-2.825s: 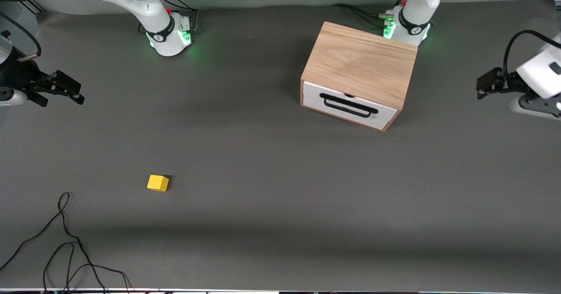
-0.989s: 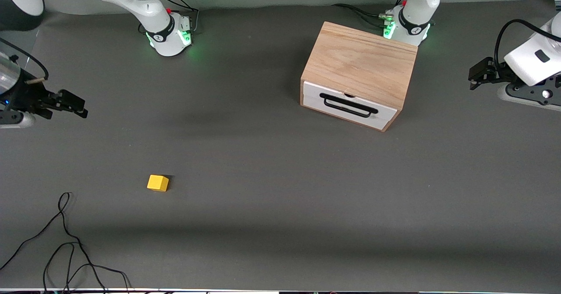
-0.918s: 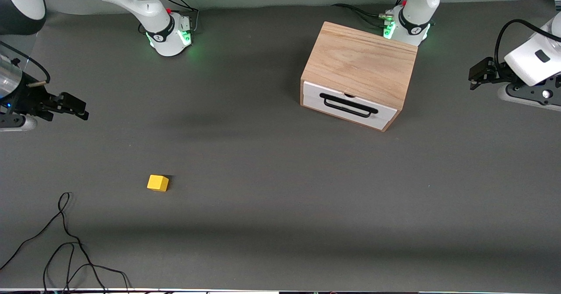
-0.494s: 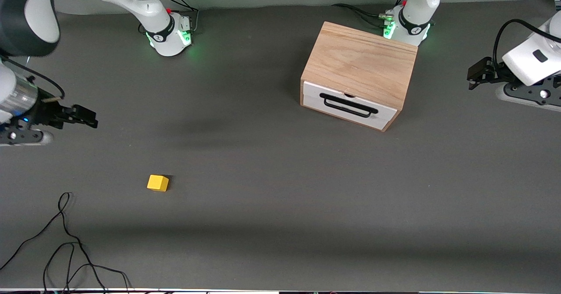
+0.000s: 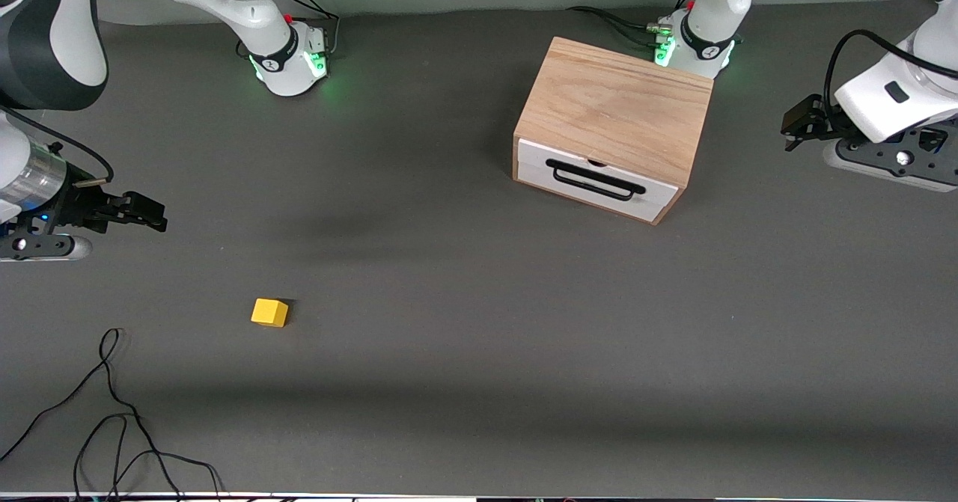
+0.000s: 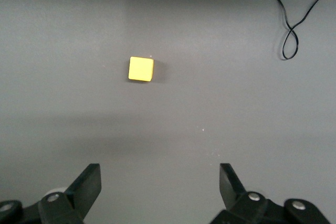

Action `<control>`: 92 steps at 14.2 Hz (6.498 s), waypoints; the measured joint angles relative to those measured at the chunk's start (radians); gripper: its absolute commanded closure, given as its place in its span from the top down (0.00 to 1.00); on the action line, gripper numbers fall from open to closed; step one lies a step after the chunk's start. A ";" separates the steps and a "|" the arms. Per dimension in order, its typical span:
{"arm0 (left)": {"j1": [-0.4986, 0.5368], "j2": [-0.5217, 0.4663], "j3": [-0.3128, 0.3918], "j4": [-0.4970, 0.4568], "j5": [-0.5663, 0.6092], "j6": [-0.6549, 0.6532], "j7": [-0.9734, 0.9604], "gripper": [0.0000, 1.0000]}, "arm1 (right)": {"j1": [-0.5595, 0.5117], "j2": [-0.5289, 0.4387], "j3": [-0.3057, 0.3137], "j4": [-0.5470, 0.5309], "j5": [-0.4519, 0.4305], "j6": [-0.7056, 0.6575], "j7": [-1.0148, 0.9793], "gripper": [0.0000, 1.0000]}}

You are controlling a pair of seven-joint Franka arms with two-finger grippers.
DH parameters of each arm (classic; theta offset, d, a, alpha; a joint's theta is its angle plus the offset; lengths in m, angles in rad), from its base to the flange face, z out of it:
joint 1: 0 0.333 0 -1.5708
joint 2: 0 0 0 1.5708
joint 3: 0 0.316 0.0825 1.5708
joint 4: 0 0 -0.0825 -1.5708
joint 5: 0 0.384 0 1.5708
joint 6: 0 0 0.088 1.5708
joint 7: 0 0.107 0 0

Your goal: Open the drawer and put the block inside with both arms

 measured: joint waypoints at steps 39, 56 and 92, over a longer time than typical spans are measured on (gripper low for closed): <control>-0.282 0.150 0.190 0.027 -0.022 0.055 -0.311 1.00 | -0.036 0.222 -0.007 0.275 0.120 0.011 0.002 1.00; -0.475 0.469 0.163 0.021 -0.190 0.109 -1.453 0.99 | -0.037 0.219 -0.008 0.296 0.085 0.011 0.002 1.00; -0.543 0.541 0.152 -0.068 -0.078 0.519 -1.617 0.99 | -0.018 0.387 0.003 0.276 0.085 0.153 0.002 1.00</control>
